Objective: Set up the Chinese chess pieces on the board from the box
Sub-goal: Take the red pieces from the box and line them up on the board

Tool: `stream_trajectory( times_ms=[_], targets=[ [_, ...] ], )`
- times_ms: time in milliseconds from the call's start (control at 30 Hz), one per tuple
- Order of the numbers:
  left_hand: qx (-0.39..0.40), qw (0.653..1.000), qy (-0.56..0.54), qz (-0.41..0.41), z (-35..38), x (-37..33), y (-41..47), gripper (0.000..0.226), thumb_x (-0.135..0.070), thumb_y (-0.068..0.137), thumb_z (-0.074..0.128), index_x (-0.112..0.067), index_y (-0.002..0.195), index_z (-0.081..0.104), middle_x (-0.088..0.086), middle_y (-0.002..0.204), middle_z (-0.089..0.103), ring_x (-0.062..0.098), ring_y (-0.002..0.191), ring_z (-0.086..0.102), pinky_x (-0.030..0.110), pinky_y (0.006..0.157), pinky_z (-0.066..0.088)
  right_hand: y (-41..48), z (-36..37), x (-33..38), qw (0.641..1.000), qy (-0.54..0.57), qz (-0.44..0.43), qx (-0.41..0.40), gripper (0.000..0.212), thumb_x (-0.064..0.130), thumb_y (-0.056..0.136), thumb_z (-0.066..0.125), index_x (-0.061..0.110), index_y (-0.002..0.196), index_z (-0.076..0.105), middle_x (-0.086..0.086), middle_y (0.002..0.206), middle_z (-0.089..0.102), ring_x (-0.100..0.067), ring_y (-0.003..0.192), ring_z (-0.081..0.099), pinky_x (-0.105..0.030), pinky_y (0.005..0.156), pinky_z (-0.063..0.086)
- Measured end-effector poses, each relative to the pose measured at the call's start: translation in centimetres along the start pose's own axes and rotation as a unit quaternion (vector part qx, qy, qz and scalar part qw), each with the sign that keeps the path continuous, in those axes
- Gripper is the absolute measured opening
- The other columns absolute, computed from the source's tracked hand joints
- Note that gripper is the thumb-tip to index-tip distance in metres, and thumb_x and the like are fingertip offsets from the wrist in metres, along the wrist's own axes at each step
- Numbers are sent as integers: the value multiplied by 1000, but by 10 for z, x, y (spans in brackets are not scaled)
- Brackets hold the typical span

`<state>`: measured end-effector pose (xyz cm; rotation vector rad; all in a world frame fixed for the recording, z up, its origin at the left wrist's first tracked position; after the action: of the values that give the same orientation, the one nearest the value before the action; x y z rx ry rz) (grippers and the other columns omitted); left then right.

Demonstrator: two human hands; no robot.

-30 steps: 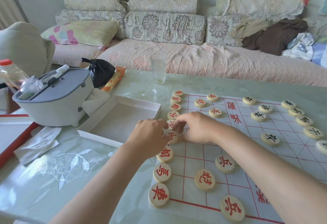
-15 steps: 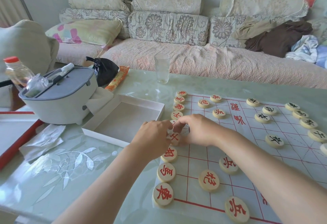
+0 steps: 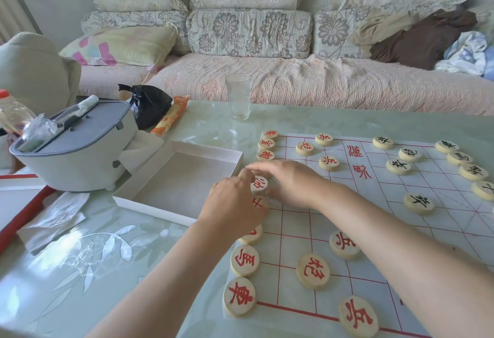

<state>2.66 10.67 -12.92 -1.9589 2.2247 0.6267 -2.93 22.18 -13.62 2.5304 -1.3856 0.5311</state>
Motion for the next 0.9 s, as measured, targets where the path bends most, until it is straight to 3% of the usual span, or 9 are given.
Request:
stream_trajectory(
  times_ms=[200,367,633,833,900],
  targets=[
    [-10,1000,13,0,0,1,-1,49,-46,82,61,-25,123,44,-5,103,64,19,96,58,28,73,37,1,-1,2,1000,1,-22,-4,51,29,89,65,46,134,50,14,129,63,-15,119,58,-35,95,48],
    [-10,1000,16,-6,1,-1,-2,48,-45,82,60,-25,122,44,-6,102,65,19,96,58,28,72,37,1,-2,6,1000,9,-30,1,55,18,87,61,47,133,52,14,129,64,-13,119,58,-34,96,48],
    [-7,999,17,-26,1,2,-3,48,-45,84,58,-24,125,44,-6,107,63,19,98,57,27,73,35,1,0,3,1000,14,-26,9,62,17,84,64,51,133,49,16,125,65,-13,112,60,-36,92,51],
    [1,999,19,-30,0,4,-5,45,-43,84,58,-23,122,45,-4,105,63,20,100,56,29,77,41,2,1,1,999,21,-23,12,63,11,86,63,47,136,50,19,126,63,-7,113,58,-26,90,48],
    [3,999,23,-30,0,4,-5,44,-44,83,59,-22,119,46,-2,105,63,21,98,56,30,78,43,2,0,0,999,39,-25,12,67,10,85,63,47,139,48,20,128,62,5,108,57,-19,88,46]
  ],
)
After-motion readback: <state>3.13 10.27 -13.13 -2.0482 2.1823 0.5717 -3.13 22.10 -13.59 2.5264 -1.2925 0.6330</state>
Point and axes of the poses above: each hand's wrist, its own y-axis towards the middle knuckle, its own z-axis out of the palm, x = y × z, the point moved 6 cm from there along y, towards the middle knuckle
